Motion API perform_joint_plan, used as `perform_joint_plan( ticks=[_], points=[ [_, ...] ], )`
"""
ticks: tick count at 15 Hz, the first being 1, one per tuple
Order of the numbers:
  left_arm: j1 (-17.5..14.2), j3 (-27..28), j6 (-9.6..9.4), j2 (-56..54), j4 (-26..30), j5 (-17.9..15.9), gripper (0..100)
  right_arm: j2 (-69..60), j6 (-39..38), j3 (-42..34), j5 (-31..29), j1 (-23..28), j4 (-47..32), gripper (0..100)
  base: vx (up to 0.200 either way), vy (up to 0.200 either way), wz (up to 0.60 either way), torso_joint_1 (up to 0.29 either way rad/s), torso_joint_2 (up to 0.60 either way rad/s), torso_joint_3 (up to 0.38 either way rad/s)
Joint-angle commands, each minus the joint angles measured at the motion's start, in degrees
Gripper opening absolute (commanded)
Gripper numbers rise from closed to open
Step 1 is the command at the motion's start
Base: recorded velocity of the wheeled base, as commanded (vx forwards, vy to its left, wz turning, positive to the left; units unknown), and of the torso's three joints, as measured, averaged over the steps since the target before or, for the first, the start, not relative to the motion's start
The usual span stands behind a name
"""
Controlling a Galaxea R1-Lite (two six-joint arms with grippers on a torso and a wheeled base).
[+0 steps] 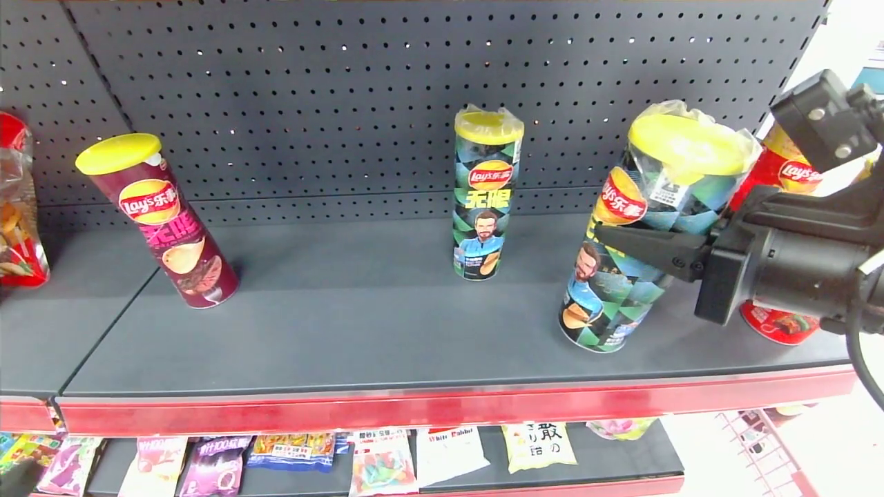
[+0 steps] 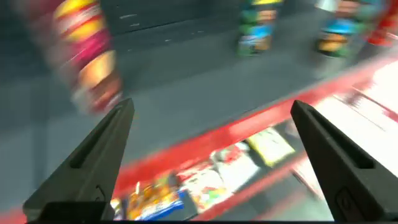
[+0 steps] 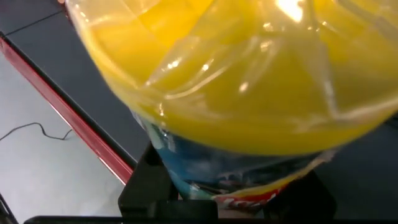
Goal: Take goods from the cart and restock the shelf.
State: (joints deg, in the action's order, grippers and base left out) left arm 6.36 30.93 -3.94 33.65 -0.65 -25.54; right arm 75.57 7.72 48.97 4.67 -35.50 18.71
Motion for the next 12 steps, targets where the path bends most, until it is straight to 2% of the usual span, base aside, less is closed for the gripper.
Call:
perform_joint_plan(
  ticks=[1, 4, 5, 8, 10, 12],
  points=[
    [12.09, 22.69, -7.49, 39.04, -4.1, -11.37, 100, -0.86, -0.16, 0.07, 0.08, 0.52, 0.01, 0, 0.0, 0.0, 0.0, 0.0, 0.0, 0.0],
    [12.88, 34.64, -8.19, 53.1, -4.98, -13.66, 100, -0.77, -0.33, -0.01, 0.16, 1.66, 0.01, 0, 0.0, 0.0, 0.0, 0.0, 0.0, 0.0],
    [13.85, 37.72, -9.25, 56.62, -5.07, -13.92, 100, -0.77, -0.33, 0.07, 0.16, 1.75, 0.01, 0, 0.0, 0.0, 0.0, 0.0, 0.0, 0.0],
    [15.61, 43.69, -10.04, 62.77, -5.07, -14.98, 100, -0.77, -0.33, 0.07, 0.08, 2.63, 0.01, 0, 0.0, 0.0, 0.0, 0.0, 0.0, 0.0],
    [16.05, 47.12, -12.94, 67.69, -5.24, -15.15, 100, -0.86, -0.42, -0.01, 0.08, 3.07, 0.01, 0, 0.0, 0.0, 0.0, 0.0, 0.0, 0.0],
    [16.14, 50.55, -14.61, 70.94, -5.24, -14.71, 100, -0.86, -0.33, 0.07, 0.08, 3.51, 0.01, 0, 0.0, 0.0, 0.0, 0.0, 0.0, 0.0]
  ],
)
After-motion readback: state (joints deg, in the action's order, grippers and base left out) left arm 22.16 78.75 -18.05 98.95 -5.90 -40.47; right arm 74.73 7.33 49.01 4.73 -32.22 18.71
